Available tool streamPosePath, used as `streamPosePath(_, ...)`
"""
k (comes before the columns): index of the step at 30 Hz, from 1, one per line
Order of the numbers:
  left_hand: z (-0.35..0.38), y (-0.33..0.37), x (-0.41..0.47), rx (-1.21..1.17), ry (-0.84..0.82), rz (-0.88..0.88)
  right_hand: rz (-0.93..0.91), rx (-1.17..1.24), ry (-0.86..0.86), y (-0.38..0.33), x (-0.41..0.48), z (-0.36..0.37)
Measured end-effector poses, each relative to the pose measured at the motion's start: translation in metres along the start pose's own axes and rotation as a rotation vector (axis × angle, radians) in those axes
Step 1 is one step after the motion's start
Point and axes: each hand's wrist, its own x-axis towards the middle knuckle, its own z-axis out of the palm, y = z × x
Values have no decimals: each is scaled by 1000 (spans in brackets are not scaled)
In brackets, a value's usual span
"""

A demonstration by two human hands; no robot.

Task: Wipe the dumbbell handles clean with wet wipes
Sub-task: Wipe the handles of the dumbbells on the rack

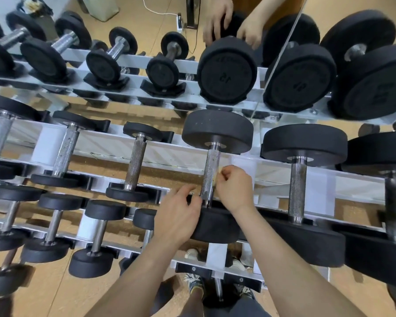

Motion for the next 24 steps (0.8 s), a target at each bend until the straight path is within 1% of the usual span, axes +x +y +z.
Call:
streamPosePath(2, -6, 3, 5, 43, -73, -15, 37, -112, -196, 5, -5, -7)
streamPosePath(4, -10, 6, 9, 12, -138, -82, 50, -174, -329, 7, -7, -11)
streamPosePath(6, -10, 8, 12, -31, -157, -113, 25, -184, -381, 8, -9, -14)
streamPosePath(8, -10, 9, 12, -31, -162, -88, -12, -165, -409, 8, -11, -20)
streamPosePath(11, -12, 11, 14, 46, -212, -22, -24, -62, -488, 10, -10, -30)
streamPosePath(13, -17, 14, 17, 26, -243, -8, -28, 44, -556, 6, -10, -29)
streamPosePath(14, -19, 14, 19, -17, -254, -17, -54, 63, -562, 3, -10, -26)
streamPosePath(16, -21, 13, 21, -89, -248, -40, -141, 30, -515, -4, -10, -19)
streamPosePath(18, -20, 11, 23, -85, -247, -31, -145, 11, -471, -2, -11, -16)
streamPosePath(20, -20, 12, 24, -24, -276, -16, -23, 12, -458, 12, -13, -17)
streamPosePath(21, -21, 14, 26, 23, -289, -10, 53, 50, -430, 19, -14, -17)
streamPosePath(23, -22, 16, 33, 87, -264, 3, 149, 192, -277, 23, -11, -17)
streamPosePath(24, -21, 16, 36, 67, -226, 3, 151, 254, -171, 20, -7, -15)
